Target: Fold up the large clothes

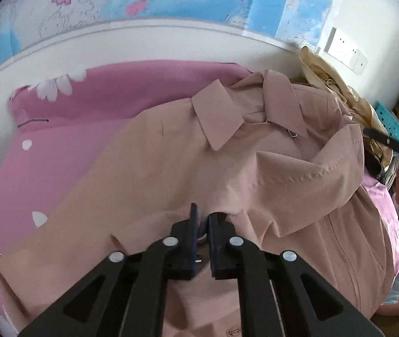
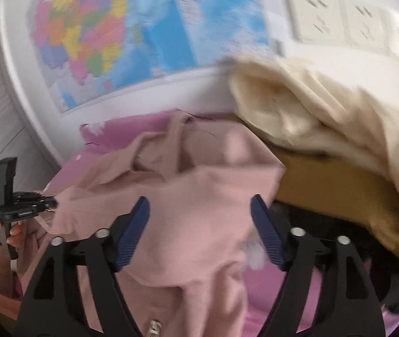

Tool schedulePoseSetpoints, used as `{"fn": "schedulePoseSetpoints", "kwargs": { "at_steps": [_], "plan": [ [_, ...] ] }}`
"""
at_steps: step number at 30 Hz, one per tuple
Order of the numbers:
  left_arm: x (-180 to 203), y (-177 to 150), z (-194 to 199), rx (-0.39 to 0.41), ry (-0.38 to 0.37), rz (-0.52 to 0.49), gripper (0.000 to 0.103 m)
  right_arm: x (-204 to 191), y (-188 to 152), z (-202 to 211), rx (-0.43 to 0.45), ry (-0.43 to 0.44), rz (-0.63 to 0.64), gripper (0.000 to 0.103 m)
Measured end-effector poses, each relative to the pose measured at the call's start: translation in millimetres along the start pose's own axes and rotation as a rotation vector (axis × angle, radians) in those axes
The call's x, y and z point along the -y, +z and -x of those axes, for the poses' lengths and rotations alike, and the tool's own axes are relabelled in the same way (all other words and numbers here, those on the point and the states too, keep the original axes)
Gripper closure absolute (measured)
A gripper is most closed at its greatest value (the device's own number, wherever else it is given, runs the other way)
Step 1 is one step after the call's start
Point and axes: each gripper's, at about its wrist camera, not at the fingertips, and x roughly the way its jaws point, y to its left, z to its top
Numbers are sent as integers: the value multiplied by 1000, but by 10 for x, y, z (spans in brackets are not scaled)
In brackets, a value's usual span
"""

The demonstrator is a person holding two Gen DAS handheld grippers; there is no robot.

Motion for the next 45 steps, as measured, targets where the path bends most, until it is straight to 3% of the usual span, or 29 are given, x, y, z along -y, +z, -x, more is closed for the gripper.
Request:
{"fn": "schedulePoseSetpoints", "kwargs": {
  "at_steps": [2, 4, 6, 7, 8, 10, 11, 14, 18, 21, 23, 24, 25, 27, 28, 29, 31, 33, 35, 39, 41, 45],
  "plan": [
    [33, -26, -33, -21, -22, -29, 85, 171, -153, -121, -66, 9, -46, 12],
    [74, -34, -51, -27, -34, -61, 78, 284, -283, -259, -135, 62, -90, 12],
    [143, -23, -121, -40, -25, -86, 78, 354, -412, -406, -189, 123, -127, 15],
    [148, -18, -149, -50, -23, -92, 78, 356, -448, -453, -200, 154, -129, 30],
    [161, -7, -186, -58, -21, -94, 78, 347, -472, -479, -211, 164, -129, 59],
    [124, 32, -256, -79, -11, -81, 86, 330, -483, -446, -213, 167, -122, 92],
    [95, 58, -289, -89, -22, -67, 93, 352, -469, -361, -188, 165, -133, 95],
    [68, 118, -333, -90, -56, -39, 95, 513, -422, 54, -89, 177, -218, 98],
    [252, 237, -421, -87, -133, -76, 96, 555, -521, 434, -35, 93, -238, 99],
    [416, 306, -583, -111, -163, -119, 95, 755, -729, 458, -64, 46, -337, 99],
    [468, 331, -694, -134, -176, -139, 87, 775, -803, 345, -132, -38, -329, 97],
    [489, 333, -743, -143, -172, -150, 85, 728, -802, 321, -157, -81, -296, 94],
    [485, 338, -757, -144, -167, -156, 84, 661, -775, 345, -152, -112, -261, 84],
    [423, 341, -713, -119, -165, -160, 75, 456, -646, 537, -79, -146, -166, 68],
    [378, 341, -667, -104, -162, -156, 72, 334, -570, 643, -37, -157, -111, 53],
    [331, 329, -624, -88, -163, -154, 70, 241, -511, 692, -19, -158, -62, 51],
    [251, 289, -544, -72, -176, -153, 69, -16, -383, 689, -19, -162, 57, 51],
    [234, 265, -566, -79, -143, -160, 69, -200, -325, 549, -53, -145, 140, 53],
    [200, 266, -665, -108, -106, -140, 78, -351, -262, 334, -84, -166, 217, 61],
    [19, 303, -720, -118, -89, -82, 78, -492, -160, -171, -135, -250, 316, 73],
    [-9, 311, -691, -105, -73, -78, 75, -459, -91, -366, -158, -264, 295, 82],
    [-141, 321, -374, -7, -70, -84, 63, -234, 16, -589, -187, -298, 215, 75]
  ]
}}
